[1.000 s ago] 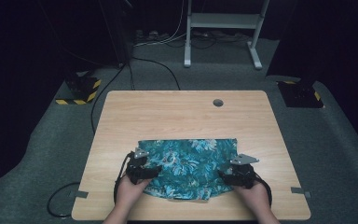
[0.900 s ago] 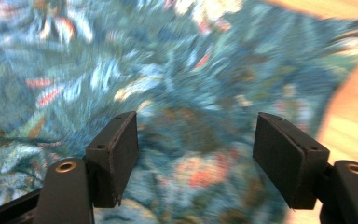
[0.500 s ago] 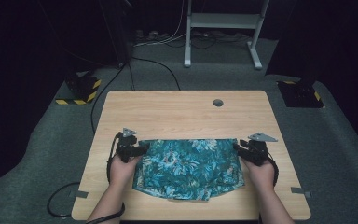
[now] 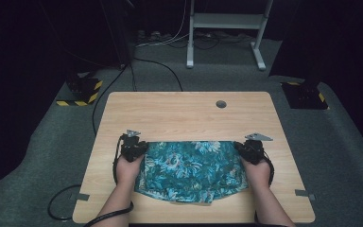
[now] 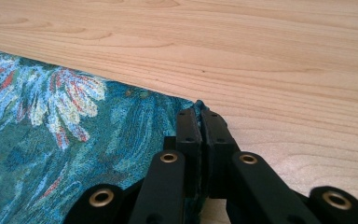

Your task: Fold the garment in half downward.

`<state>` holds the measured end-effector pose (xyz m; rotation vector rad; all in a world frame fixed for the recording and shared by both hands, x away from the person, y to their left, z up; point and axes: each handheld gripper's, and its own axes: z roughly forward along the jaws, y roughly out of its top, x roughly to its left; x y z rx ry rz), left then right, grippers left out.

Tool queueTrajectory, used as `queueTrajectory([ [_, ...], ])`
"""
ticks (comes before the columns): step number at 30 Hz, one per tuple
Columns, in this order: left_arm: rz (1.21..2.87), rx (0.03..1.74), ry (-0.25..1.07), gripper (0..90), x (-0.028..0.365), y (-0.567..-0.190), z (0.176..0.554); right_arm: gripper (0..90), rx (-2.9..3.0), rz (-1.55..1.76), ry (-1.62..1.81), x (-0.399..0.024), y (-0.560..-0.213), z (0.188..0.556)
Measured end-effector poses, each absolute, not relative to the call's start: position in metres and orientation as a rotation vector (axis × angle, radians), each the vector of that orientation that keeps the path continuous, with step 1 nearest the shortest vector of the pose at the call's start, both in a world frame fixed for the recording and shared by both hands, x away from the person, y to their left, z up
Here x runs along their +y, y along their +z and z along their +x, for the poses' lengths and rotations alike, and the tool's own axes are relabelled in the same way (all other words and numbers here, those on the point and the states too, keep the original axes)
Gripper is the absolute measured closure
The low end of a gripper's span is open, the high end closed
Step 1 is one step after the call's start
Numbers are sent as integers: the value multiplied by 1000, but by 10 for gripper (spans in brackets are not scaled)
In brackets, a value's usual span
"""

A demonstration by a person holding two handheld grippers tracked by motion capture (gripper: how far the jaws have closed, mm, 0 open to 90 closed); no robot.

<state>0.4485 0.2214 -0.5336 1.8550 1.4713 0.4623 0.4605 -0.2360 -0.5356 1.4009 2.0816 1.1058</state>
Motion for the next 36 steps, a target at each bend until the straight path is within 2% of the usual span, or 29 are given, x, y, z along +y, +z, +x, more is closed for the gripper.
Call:
queueTrajectory([
  [5,1851,1489,506,847,218,-530,454,870,2084,1394,1095,-238,-531,465],
  [6,1839,1500,500,815,218,-530,455,862,2085,1382,1083,-238,-530,466],
  [7,1836,1497,493,744,218,-530,456,846,2082,1385,1071,-237,-531,467],
  [8,1843,1479,481,608,217,-529,456,753,2083,1383,1061,-237,-531,467],
  [10,1849,1450,515,452,217,-524,451,555,2075,1410,1064,-239,-529,469],
  [11,1842,1436,507,397,217,-520,447,527,2061,1416,1090,-241,-526,467],
  [12,1841,1412,515,381,217,-517,441,506,2049,1402,1109,-243,-523,463],
  [16,1881,1321,514,356,207,-509,413,482,2106,1263,1143,-238,-517,437],
  [21,1952,1286,459,345,187,-523,390,435,2232,1165,1089,-223,-529,409],
  [24,1995,1316,432,361,184,-533,393,413,2277,1179,1045,-218,-538,405],
  [26,2006,1305,458,386,183,-534,395,411,2271,1163,1038,-216,-541,405],
  [36,1998,1311,493,421,179,-535,422,437,2232,1191,1027,-223,-541,427],
])
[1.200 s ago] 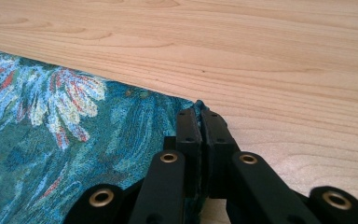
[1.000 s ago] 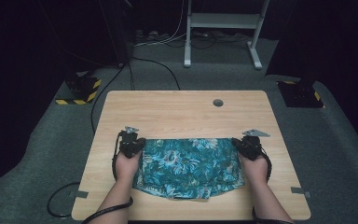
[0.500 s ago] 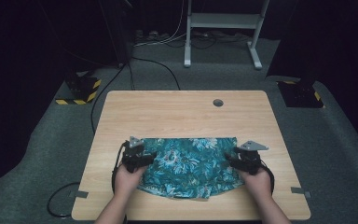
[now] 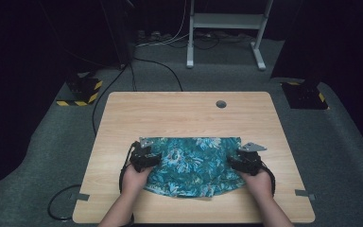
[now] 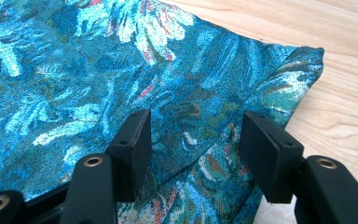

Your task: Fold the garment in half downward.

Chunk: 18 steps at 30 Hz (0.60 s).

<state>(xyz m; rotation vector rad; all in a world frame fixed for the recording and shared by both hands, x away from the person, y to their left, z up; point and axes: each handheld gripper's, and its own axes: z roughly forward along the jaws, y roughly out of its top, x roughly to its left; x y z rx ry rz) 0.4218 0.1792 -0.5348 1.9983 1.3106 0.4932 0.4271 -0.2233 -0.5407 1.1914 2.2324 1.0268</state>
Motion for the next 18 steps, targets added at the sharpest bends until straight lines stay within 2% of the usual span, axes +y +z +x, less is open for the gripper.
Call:
queueTrajectory([
  [1,1994,1314,481,409,179,-535,423,430,2232,1199,1025,-223,-540,428],
  [4,1979,1317,456,322,180,-534,420,291,2245,1227,1019,-221,-538,429],
  [9,1957,1308,444,219,193,-533,408,173,2212,1201,1080,-224,-536,417],
  [11,1934,1310,422,130,202,-532,402,134,2189,1199,1113,-227,-535,412],
  [18,1888,1270,458,73,221,-522,375,30,2136,1198,1171,-238,-530,396],
])
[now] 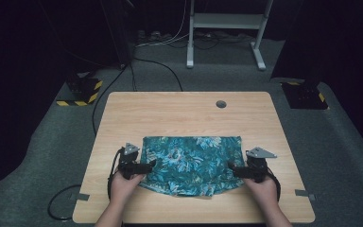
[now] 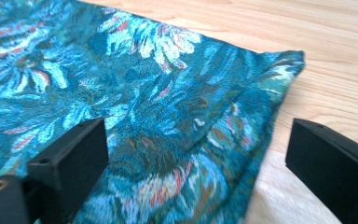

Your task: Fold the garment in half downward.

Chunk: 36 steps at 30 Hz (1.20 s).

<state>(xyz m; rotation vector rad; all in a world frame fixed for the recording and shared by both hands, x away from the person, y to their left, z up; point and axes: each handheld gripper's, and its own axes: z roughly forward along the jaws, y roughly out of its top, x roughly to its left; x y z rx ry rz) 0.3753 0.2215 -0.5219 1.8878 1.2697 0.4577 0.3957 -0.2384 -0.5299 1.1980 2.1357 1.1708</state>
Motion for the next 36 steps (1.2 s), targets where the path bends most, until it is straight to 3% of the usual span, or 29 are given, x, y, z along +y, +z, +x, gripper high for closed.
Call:
queueTrajectory([
  [20,1916,1283,484,21,261,-534,315,0,2158,1199,1082,-270,-538,354],
  [36,1977,1254,543,26,258,-547,293,0,2203,1166,989,-269,-543,331],
])
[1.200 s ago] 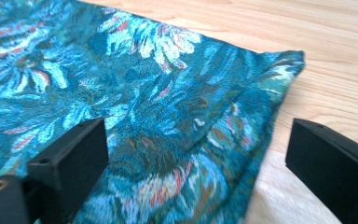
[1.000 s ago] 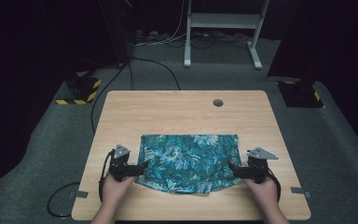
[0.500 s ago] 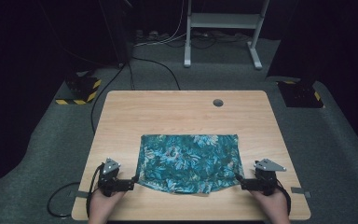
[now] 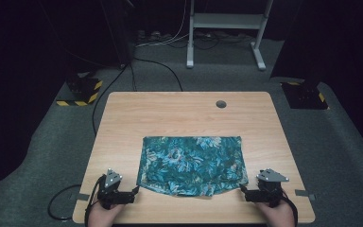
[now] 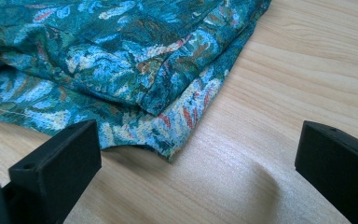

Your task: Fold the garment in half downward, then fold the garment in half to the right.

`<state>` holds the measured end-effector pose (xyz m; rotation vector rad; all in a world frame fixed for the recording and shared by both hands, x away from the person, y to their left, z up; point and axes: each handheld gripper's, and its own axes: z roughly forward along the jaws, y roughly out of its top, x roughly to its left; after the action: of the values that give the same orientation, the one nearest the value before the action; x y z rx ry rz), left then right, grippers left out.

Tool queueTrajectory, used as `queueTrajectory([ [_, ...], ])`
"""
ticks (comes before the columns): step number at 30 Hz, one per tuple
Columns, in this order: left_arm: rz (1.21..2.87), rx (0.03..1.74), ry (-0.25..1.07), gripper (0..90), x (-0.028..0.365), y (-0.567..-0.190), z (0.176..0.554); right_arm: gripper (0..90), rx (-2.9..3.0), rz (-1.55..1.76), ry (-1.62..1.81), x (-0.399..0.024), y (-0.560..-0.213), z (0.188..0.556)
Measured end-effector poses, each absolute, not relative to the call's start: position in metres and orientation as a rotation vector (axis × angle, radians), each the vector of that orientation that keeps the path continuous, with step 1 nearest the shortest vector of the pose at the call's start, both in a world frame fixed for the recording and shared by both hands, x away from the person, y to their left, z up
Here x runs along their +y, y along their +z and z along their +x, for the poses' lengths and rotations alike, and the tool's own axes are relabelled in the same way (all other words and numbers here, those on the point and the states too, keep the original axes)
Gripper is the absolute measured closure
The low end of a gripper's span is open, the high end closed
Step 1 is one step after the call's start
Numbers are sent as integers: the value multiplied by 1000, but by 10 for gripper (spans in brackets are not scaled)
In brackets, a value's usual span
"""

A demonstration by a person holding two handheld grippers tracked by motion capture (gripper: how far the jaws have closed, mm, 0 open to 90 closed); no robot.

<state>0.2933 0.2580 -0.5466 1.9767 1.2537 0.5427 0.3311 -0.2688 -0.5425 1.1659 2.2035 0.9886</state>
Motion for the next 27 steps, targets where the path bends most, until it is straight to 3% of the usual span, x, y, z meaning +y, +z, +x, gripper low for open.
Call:
queueTrajectory([
  [14,2001,1148,524,4,254,-542,294,0,2180,1187,1028,-274,-542,328],
  [27,1981,1232,468,8,264,-540,316,0,2174,1163,1052,-274,-541,328],
])
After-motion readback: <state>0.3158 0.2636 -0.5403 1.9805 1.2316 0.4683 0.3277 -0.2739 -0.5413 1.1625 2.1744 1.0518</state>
